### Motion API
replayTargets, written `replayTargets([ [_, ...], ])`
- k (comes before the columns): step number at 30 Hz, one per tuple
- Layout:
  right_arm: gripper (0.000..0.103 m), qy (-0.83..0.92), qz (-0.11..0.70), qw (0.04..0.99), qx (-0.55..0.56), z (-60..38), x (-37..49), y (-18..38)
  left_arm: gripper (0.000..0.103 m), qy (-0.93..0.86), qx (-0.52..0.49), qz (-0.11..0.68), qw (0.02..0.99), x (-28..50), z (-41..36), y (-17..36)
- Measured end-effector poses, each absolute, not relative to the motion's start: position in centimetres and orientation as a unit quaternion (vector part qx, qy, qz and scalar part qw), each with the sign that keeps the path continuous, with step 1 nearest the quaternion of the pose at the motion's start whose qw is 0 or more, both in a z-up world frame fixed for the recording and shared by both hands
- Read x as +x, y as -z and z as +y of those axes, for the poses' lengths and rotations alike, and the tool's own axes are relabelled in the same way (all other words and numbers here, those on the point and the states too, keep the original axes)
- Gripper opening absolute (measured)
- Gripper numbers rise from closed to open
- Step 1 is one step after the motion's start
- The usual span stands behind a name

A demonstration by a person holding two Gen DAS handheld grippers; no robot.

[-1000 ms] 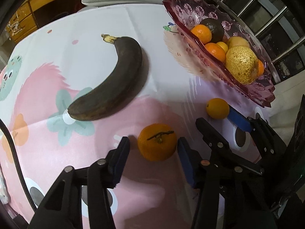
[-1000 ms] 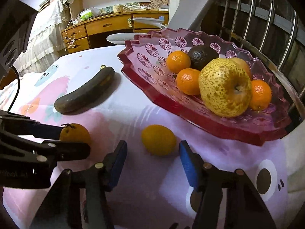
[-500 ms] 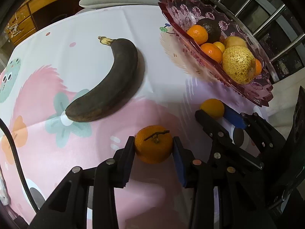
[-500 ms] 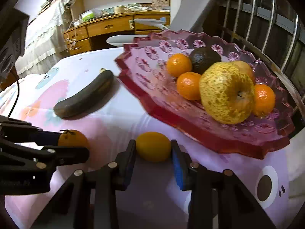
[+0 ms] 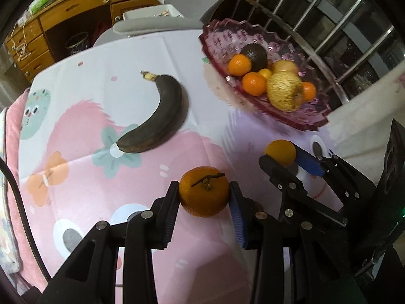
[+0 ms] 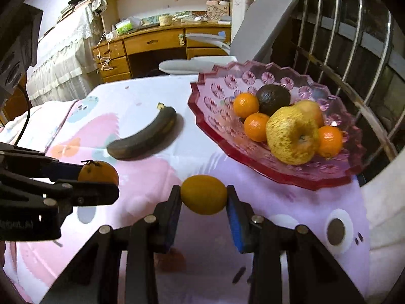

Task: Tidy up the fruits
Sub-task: 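Carry mandarin and yellow citrus into the pink bowl and open both grippers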

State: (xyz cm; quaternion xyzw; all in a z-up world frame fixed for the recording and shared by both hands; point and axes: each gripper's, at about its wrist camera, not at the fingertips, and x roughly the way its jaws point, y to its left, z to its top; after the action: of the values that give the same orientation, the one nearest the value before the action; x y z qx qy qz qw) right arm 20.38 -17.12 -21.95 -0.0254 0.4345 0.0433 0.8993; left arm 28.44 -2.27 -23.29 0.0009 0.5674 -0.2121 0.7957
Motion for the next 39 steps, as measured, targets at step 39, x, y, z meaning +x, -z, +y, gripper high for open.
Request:
replayTargets([
  [39, 0.036, -0.013, 0.447, 0.894, 0.014, -29.3, 23.8, 16.4, 0.038, 0.230, 0.005, 0.530, 0.816, 36.4, -13.8, 18.4],
])
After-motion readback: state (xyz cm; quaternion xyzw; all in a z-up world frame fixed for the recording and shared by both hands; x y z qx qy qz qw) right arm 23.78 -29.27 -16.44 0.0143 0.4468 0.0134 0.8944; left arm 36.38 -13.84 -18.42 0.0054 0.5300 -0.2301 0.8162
